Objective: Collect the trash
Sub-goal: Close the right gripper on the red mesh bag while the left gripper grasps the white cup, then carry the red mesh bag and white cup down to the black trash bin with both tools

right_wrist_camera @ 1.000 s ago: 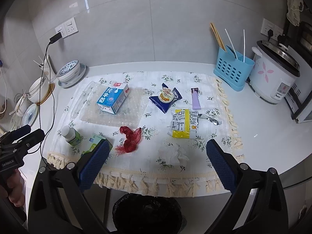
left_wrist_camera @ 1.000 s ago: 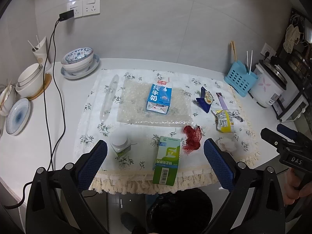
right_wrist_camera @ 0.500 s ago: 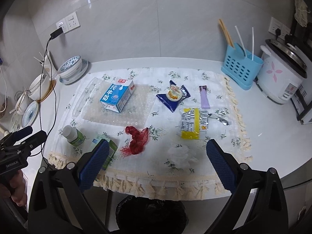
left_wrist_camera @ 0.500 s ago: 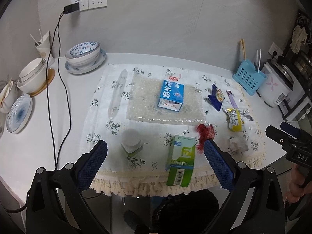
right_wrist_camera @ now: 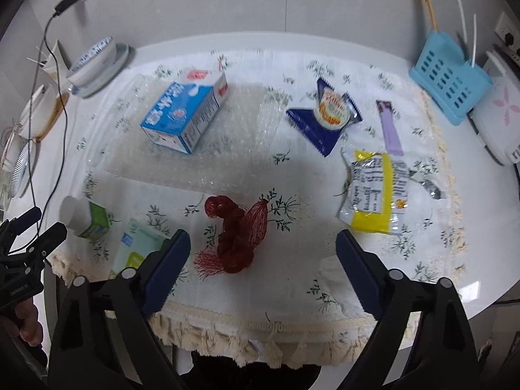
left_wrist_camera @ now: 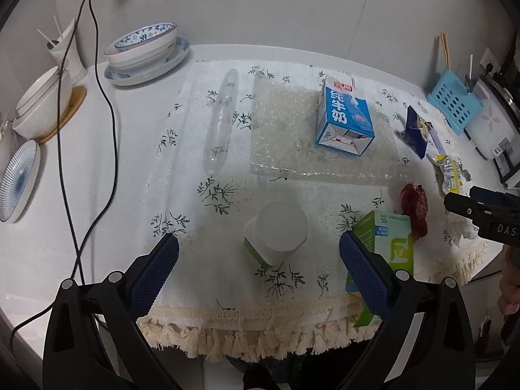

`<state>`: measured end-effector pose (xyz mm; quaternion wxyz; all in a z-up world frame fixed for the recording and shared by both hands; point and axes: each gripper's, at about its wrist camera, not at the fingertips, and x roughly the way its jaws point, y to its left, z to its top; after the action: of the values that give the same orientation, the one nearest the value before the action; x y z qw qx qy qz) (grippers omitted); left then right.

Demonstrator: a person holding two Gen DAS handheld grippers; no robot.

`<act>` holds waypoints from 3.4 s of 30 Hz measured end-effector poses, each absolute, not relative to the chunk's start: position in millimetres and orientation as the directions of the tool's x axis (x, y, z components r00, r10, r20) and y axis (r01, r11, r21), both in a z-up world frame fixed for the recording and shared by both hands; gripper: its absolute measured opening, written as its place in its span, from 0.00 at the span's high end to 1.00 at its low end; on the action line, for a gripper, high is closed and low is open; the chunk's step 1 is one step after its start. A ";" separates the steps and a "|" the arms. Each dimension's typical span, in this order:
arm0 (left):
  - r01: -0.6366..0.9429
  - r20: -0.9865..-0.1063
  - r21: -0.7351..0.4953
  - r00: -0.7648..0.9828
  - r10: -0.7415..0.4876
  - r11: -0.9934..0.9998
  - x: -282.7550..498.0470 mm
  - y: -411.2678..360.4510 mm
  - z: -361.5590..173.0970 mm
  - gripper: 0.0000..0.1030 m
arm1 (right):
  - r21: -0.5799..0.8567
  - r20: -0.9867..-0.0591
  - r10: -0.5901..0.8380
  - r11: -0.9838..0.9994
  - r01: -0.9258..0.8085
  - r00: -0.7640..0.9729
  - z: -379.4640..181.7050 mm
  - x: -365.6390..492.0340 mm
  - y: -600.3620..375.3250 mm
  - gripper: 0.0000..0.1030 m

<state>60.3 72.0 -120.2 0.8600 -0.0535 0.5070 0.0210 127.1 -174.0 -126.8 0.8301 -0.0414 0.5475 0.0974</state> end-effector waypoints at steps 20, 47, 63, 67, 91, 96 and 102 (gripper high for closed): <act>-0.098 -0.908 -0.099 0.416 -0.050 0.990 79.4 73.3 -157.3 0.39 | 0.102 -0.976 0.130 0.982 -0.161 0.177 -179.7 150.8 -157.3 0.70; -0.059 -0.870 -0.128 0.485 -0.083 0.990 31.8 63.1 -102.5 0.51 | 0.138 -0.940 0.162 0.985 -0.099 0.302 -125.5 103.1 -177.0 0.87; -0.020 -0.835 -0.176 0.532 -0.139 0.984 -65.8 11.2 -58.3 0.51 | 0.148 -0.873 0.189 0.981 -0.126 0.450 -61.7 -16.8 -228.9 0.87; -0.036 -0.838 -0.193 0.525 -0.146 0.981 -91.9 -5.4 -63.9 0.51 | 0.107 -0.866 0.180 0.978 -0.179 0.466 -60.4 -44.5 -239.8 0.87; -0.007 -0.856 -0.208 0.485 -0.178 0.978 -158.5 -91.0 -136.5 0.51 | 0.132 -0.887 0.215 0.966 -0.222 0.409 -145.8 -125.6 -289.5 0.87; 0.007 -0.869 -0.210 0.457 -0.190 0.978 -160.1 -104.9 -162.7 0.51 | 0.137 -0.892 0.216 0.966 -0.217 0.398 -166.6 -132.3 -294.4 0.87; 0.013 -0.884 -0.194 0.432 -0.181 0.981 -155.5 -119.9 -191.5 0.51 | 0.156 -0.897 0.219 0.970 -0.189 0.384 -189.0 -136.2 -305.0 0.87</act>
<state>-155.5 -119.9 -191.5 0.8425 -0.0793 0.5297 -0.0574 -136.2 -305.0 -189.0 0.8318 0.0137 0.5412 0.1227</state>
